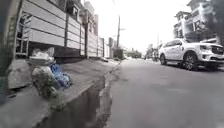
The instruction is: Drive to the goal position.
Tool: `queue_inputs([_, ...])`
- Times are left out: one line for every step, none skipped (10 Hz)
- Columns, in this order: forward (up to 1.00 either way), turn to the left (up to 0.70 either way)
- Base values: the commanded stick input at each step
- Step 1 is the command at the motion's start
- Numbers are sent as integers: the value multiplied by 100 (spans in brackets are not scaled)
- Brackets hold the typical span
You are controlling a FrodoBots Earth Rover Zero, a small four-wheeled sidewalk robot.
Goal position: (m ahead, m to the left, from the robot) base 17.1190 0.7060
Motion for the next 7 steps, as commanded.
queue_inputs([100, -4])
queue_inputs([100, -4])
queue_inputs([100, -3])
queue_inputs([100, -4])
queue_inputs([100, -4])
queue_inputs([100, -4])
queue_inputs([100, -6])
